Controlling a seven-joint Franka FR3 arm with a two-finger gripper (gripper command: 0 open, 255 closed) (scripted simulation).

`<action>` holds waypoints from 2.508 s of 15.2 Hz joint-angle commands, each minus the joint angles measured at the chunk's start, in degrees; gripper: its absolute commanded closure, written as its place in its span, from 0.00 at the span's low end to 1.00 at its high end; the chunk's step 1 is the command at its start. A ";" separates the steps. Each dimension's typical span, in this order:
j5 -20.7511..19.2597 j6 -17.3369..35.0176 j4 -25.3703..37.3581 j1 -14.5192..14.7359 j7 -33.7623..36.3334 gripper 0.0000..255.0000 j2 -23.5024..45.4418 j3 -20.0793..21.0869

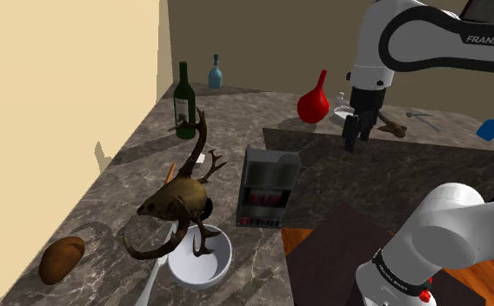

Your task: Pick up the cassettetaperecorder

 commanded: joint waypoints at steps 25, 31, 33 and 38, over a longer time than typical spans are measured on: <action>11.48 19.71 1.37 14.75 -6.41 0.00 11.04 10.98; 11.45 19.73 1.33 14.72 -6.49 1.00 11.03 10.92; 11.45 19.75 1.34 14.72 -6.49 1.00 11.06 10.93; 11.36 18.15 2.84 14.71 -6.33 1.00 10.94 10.84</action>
